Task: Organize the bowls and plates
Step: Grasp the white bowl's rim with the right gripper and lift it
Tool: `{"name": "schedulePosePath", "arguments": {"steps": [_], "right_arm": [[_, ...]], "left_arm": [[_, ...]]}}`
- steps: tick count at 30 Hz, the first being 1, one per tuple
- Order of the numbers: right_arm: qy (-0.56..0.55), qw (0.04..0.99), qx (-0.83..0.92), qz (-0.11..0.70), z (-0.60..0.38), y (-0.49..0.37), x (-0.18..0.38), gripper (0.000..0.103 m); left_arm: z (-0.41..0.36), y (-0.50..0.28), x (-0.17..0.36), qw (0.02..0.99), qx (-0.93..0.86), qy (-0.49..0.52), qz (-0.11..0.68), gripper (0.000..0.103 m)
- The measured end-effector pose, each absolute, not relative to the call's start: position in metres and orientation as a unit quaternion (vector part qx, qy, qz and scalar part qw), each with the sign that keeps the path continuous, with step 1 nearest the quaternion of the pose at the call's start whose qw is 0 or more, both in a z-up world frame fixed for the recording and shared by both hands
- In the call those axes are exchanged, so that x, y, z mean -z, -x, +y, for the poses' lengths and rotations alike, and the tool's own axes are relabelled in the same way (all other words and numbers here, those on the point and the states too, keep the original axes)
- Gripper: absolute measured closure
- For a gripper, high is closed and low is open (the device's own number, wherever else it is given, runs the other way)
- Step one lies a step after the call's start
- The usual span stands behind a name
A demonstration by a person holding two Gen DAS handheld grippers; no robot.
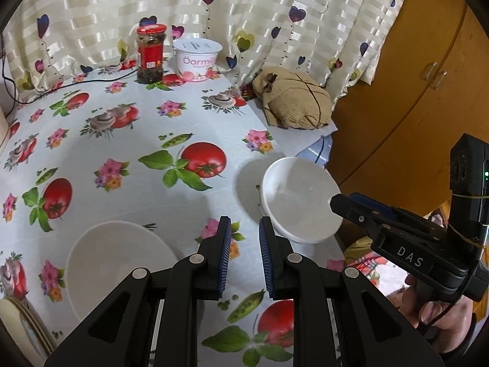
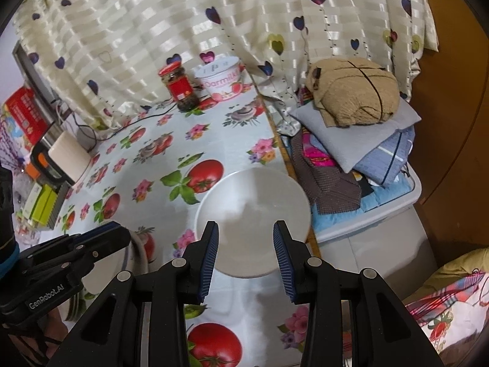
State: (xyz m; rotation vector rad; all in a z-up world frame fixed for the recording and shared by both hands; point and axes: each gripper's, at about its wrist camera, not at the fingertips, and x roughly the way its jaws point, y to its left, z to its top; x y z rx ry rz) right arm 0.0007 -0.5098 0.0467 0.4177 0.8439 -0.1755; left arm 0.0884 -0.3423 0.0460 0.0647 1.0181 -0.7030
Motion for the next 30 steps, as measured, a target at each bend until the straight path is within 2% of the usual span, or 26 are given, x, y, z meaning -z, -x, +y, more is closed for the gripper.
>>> {"name": "schedulePosePath", "arguments": {"steps": [16, 21, 23, 30], "right_arm": [[-0.228, 0.876, 0.122, 0.408, -0.539, 0.004, -0.025, 0.067], [-0.234, 0.872, 0.122, 0.412, -0.542, 0.002, -0.018, 0.071], [-0.234, 0.872, 0.120, 0.414, -0.543, 0.002, -0.015, 0.076], [-0.239, 0.868, 0.117, 0.420, -0.544, -0.001, -0.008, 0.081]], "left_arm": [[-0.380, -0.098, -0.020, 0.796, 0.335, -0.019, 0.503, 0.083], [-0.384, -0.101, -0.011, 0.794, 0.333, -0.016, 0.509, 0.083], [-0.385, -0.102, -0.008, 0.792, 0.333, -0.014, 0.511, 0.083], [-0.390, -0.105, -0.001, 0.788, 0.331, -0.015, 0.519, 0.083]]}}
